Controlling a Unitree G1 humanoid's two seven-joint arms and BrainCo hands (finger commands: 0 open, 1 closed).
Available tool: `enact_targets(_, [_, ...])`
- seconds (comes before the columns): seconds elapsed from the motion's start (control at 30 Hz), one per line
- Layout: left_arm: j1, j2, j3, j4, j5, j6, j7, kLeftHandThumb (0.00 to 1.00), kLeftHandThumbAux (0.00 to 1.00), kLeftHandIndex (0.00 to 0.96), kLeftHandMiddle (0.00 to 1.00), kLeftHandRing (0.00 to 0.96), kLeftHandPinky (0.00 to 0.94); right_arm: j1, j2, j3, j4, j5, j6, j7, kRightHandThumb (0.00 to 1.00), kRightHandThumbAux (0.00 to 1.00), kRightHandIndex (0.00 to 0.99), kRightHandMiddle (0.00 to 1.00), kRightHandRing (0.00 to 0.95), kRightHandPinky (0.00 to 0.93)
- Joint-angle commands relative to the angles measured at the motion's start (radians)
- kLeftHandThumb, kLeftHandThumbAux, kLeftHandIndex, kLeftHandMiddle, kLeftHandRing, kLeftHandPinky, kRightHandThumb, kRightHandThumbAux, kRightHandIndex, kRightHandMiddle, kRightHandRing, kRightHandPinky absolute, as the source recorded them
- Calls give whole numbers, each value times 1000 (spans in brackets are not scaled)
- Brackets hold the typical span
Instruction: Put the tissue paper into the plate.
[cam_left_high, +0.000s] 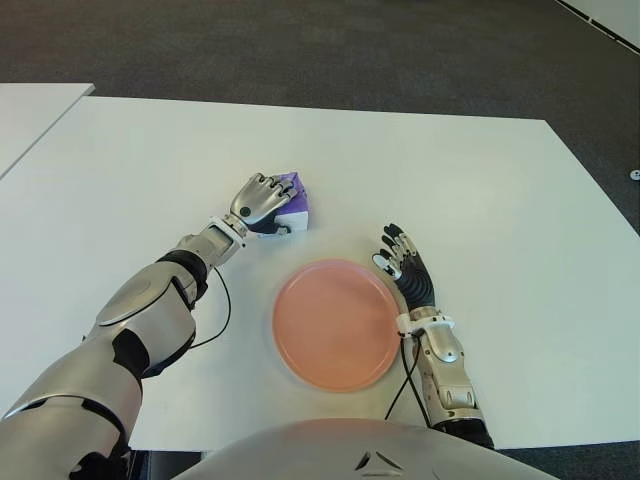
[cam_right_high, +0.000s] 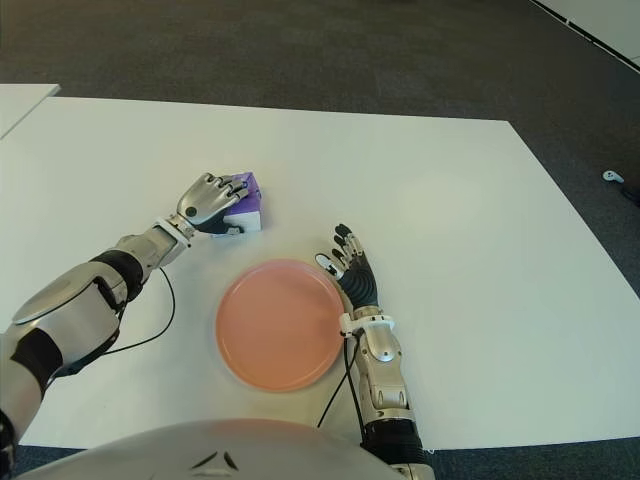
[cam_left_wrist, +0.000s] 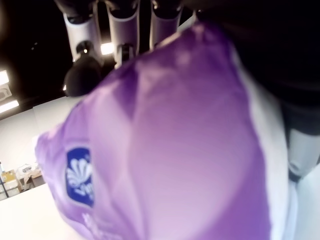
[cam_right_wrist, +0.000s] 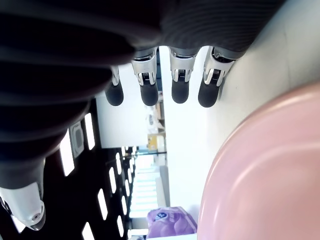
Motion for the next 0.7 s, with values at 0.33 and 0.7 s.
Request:
enact_targets(0.33, [105, -24, 48, 44, -43, -46, -148, 850, 666, 409, 553, 797, 756, 58, 0, 2, 67, 1, 80, -1, 0, 619, 0, 0, 0, 0])
enact_targets(0.7, [52, 33, 130, 24, -103, -109, -171, 847, 666, 413, 558, 773, 732, 47, 0, 0, 80, 6, 81, 3, 0, 620, 0, 0, 0, 0])
